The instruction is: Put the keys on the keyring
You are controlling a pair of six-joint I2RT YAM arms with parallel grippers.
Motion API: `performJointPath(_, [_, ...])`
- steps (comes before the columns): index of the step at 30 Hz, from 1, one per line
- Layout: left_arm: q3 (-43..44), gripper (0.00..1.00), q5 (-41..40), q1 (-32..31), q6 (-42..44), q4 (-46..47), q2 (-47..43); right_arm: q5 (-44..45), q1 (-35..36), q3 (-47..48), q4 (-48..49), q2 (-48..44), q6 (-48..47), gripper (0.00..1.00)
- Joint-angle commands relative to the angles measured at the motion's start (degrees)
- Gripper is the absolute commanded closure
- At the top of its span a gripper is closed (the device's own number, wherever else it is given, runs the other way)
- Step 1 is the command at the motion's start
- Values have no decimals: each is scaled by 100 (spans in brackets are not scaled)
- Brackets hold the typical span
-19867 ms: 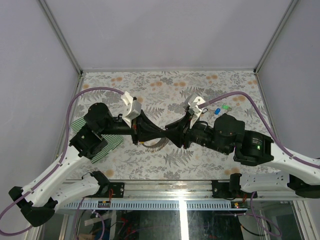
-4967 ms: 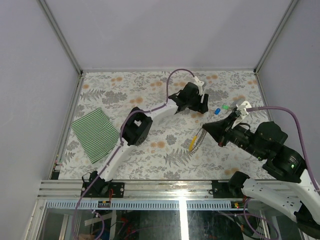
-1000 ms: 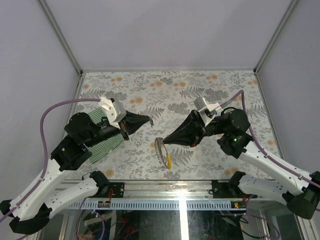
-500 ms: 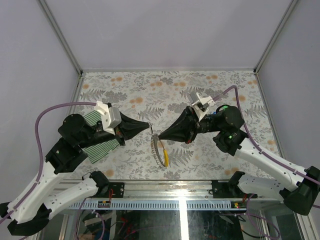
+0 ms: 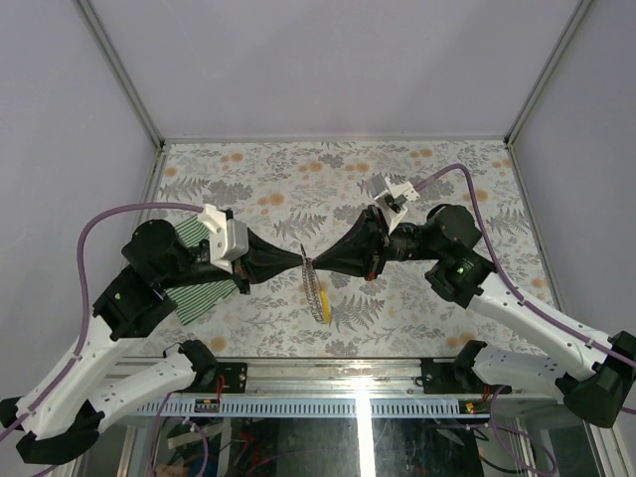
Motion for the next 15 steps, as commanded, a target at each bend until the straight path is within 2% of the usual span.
performJointPath(1, [202, 100, 272, 19, 108, -22, -13, 190, -9, 326, 174, -17, -17, 100])
performJointPath(15, [271, 100, 473, 18, 172, -150, 45, 551, -9, 242, 63, -195, -70, 100])
